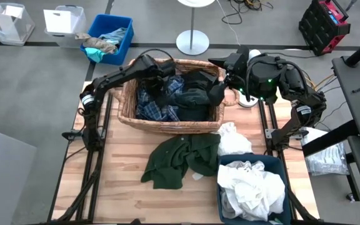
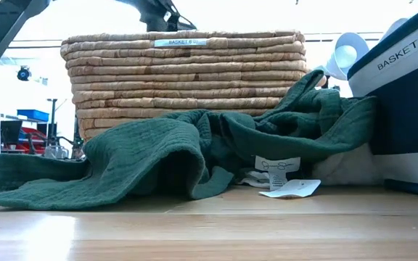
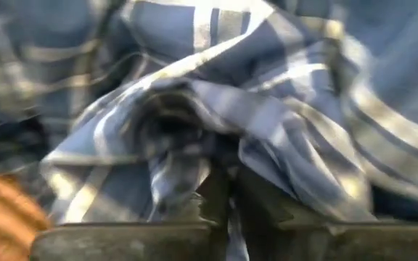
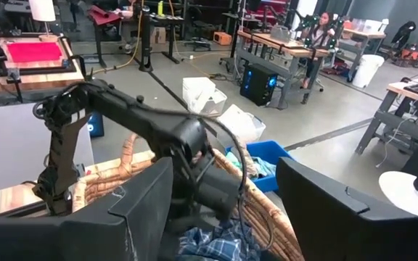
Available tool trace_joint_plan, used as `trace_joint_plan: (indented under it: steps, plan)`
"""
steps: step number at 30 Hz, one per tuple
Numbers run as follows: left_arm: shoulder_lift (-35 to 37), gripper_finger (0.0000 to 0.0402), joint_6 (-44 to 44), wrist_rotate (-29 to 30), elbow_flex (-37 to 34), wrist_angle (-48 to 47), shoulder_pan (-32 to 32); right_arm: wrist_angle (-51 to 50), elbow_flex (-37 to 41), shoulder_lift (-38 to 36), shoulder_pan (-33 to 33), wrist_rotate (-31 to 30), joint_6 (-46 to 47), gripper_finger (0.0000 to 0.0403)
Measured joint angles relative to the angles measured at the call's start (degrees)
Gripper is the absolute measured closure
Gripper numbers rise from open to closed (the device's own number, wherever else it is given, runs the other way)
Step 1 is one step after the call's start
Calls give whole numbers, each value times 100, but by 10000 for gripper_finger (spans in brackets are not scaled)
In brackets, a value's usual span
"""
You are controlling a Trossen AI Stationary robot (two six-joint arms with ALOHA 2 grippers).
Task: Sort clothes
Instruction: Put the blue checkered polo shirt into the brown laundry basket, then put the white dress into the blue laundry bin
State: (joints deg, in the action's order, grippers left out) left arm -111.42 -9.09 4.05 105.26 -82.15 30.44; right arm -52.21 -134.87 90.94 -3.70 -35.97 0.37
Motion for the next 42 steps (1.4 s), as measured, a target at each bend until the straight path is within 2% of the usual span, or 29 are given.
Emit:
trace_joint_plan:
  steps: [6, 10, 14, 18, 22, 26, 32, 36, 42]
  plan:
    - [7, 361, -102, 4, 792, -670, -18, -9, 0, 0, 0, 0, -11, 158]
    - [7, 354, -106, 1, 1372, -787, -34, -115, 0, -5, 0, 0, -34, 152]
    - [20, 353, -101, 2, 2127, -791, -128, -732, 0, -62, 0, 7, 213, 154]
    - [32, 353, -43, 0, 2981, -740, -309, -1873, -2, -143, -2, 44, 782, 163]
    - [596, 353, 159, 6, 2565, 253, -554, -3018, 10, -124, -2, 146, 1473, 169]
    - [961, 353, 265, 133, 2428, 615, -805, -3737, 67, -92, -4, 602, 1907, 169]
    - [1370, 353, 432, 479, 2419, 661, -1195, -3770, 501, -175, -90, 1753, 1813, 159]
    - [1583, 353, 425, 599, 2419, 768, -1414, -3780, 1115, -433, -260, 2641, 1558, 152]
    - [1825, 353, 414, 610, 2421, 1076, -1646, -3772, 2537, -1090, -597, 2763, 1816, 156]
